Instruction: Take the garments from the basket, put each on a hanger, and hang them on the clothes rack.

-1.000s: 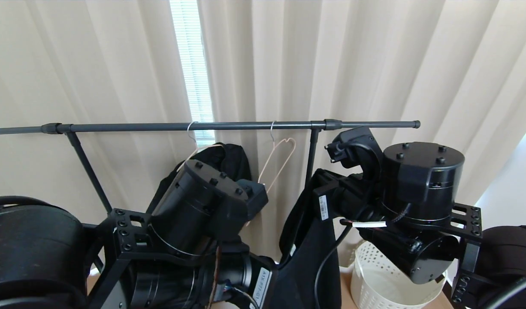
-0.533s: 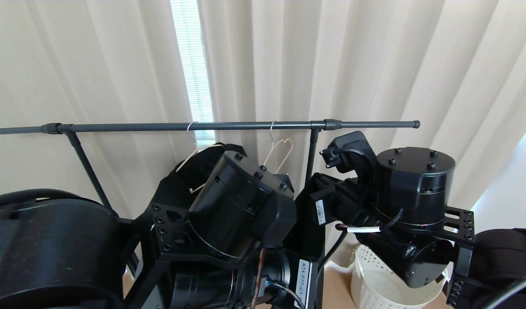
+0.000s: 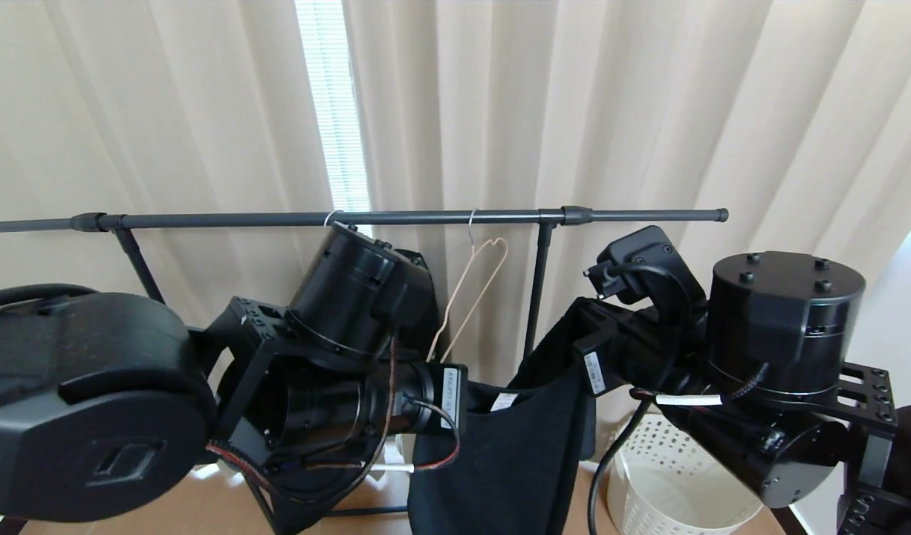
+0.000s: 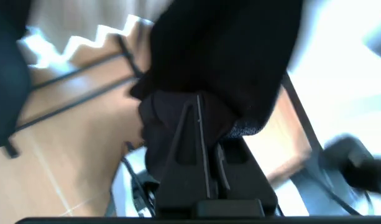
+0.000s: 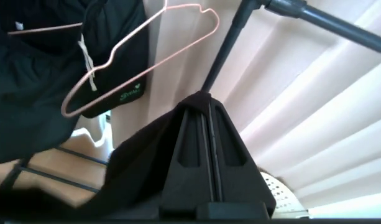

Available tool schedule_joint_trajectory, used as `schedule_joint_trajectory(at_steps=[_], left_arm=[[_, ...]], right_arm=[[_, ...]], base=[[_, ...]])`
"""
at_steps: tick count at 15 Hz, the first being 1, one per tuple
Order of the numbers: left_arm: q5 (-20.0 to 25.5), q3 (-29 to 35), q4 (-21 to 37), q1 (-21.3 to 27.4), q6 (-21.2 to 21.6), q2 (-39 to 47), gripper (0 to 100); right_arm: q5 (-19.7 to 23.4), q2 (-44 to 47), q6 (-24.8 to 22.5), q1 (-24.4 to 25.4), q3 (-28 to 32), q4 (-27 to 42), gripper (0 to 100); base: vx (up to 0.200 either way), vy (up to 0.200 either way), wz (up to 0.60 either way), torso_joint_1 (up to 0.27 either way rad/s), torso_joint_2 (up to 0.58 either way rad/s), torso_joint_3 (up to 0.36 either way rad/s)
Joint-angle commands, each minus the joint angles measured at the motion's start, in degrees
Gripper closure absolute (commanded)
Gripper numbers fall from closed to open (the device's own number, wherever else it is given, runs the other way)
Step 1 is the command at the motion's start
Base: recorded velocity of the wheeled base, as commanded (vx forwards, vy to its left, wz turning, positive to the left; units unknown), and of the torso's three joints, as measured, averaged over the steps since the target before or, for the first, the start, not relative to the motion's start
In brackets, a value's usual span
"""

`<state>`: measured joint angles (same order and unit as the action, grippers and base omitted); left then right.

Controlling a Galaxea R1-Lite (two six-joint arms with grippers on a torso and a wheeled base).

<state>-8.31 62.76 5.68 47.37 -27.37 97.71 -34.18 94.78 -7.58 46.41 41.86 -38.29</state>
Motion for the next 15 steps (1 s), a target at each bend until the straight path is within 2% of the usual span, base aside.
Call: schedule_joint_trajectory(at_steps=[1, 5, 14, 15], left_arm=[[-0.04, 2.19, -0.23, -5.01, 1.26, 0.47, 100], [0.14, 6.94, -0.23, -7.73, 2.41, 2.93, 100], [0.23, 6.85, -0.32, -7.56, 4.43, 2.93, 100], [0.23, 6.76, -0.32, -7.56, 4.69, 2.93, 0]], right_arm=[[-0.01, -4.78, -2.88, 0.08, -2.93, 0.06, 100], [-1.06, -4.96, -3.32, 0.79, -3.54, 0.06, 100], [-1.24, -4.87, -4.19, 0.44, -4.16, -0.21, 100], [-1.24, -4.96, -4.19, 0.44, -4.16, -0.21, 100]], base=[[0.000, 0.000, 0.00, 0.000, 0.00, 0.000], [0.000, 0.000, 0.00, 0.000, 0.00, 0.000], [0.000, 0.000, 0.00, 0.000, 0.00, 0.000], [0.000, 0.000, 0.00, 0.000, 0.00, 0.000]])
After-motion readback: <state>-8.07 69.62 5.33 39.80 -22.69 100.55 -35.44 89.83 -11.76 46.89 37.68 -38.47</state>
